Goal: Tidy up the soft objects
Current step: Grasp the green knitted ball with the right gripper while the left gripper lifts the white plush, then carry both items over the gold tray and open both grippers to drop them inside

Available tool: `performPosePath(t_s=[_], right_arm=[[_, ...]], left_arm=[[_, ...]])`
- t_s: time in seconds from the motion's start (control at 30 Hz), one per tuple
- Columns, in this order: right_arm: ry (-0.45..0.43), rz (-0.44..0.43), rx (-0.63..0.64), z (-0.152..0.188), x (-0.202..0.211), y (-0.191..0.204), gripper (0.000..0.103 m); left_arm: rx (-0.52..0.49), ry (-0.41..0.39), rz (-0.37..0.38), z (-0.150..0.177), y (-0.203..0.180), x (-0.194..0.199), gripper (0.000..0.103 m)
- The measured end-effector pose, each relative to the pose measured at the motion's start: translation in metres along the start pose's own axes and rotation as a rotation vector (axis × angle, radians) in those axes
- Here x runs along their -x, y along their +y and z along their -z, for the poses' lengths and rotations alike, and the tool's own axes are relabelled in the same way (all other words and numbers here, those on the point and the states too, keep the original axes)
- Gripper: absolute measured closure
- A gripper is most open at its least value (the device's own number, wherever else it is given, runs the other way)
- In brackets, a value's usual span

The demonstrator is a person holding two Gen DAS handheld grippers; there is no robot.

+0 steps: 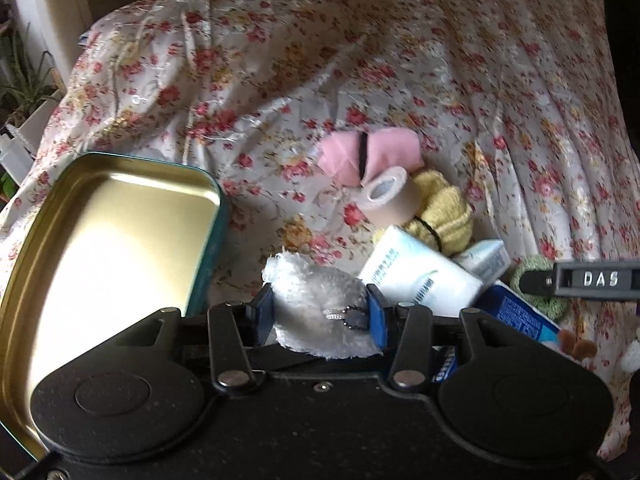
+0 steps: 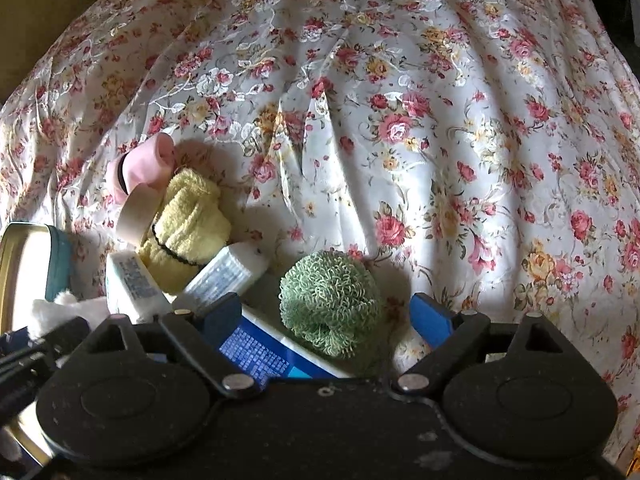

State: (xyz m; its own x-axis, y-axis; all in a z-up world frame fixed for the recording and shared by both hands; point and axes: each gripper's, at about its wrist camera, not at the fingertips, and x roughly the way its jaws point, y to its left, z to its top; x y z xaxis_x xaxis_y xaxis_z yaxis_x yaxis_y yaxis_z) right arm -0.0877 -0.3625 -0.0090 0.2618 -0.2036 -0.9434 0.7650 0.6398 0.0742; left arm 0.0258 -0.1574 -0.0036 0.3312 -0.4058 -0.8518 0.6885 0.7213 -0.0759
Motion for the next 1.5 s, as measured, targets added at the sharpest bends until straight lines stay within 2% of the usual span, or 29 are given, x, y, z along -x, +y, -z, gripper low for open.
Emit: performPosePath(t_s=[0.03,0.13,0.17,0.23,0.27,0.5,0.63,0.9,1.03,1.23,1.5], right_arm=[[0.002,0.001,0.001,0.0,0.0,0.0,0.017],[0.021,0.002,0.003,0.001,-0.006,0.002,0.031],[0.025,-0.001,0.001,0.001,-0.007,0.001,0.039],[0.019,0.002,-0.01,0.0,-0.008,0.0,0.043],[0.017,0.005,-0.013,-0.001,-0.008,-0.001,0.051],[-0.022,-0.028,-0.072,-0.005,-0.001,-0.012,0.055],[-0.084,-0.045,-0.095,-0.007,0.011,-0.016,0.056],[-0.141,-0.072,-0.129,-0.008,0.021,-0.021,0.057],[-0.197,-0.095,-0.128,-0.006,0.031,-0.02,0.057],[-0.243,-0.121,-0.113,-0.004,0.039,-0.016,0.057],[-0.276,-0.148,-0.08,0.001,0.046,-0.009,0.057]], left_arm=[[0.007,-0.004,-0.001,-0.001,0.002,0.001,0.057],[0.031,-0.019,-0.007,-0.003,0.009,0.006,0.057],[0.038,-0.024,-0.007,-0.004,0.011,0.008,0.057],[0.048,-0.029,-0.009,-0.005,0.014,0.01,0.057],[0.052,-0.031,-0.011,-0.005,0.015,0.011,0.057],[0.044,-0.065,-0.029,-0.005,0.02,0.021,0.057],[0.056,-0.081,-0.028,-0.005,0.025,0.027,0.057],[0.104,-0.102,-0.053,-0.006,0.043,0.039,0.057],[0.142,-0.105,-0.066,-0.006,0.057,0.045,0.057],[0.185,-0.111,-0.122,-0.004,0.077,0.055,0.057],[0.265,-0.09,-0.239,0.001,0.112,0.066,0.057]])
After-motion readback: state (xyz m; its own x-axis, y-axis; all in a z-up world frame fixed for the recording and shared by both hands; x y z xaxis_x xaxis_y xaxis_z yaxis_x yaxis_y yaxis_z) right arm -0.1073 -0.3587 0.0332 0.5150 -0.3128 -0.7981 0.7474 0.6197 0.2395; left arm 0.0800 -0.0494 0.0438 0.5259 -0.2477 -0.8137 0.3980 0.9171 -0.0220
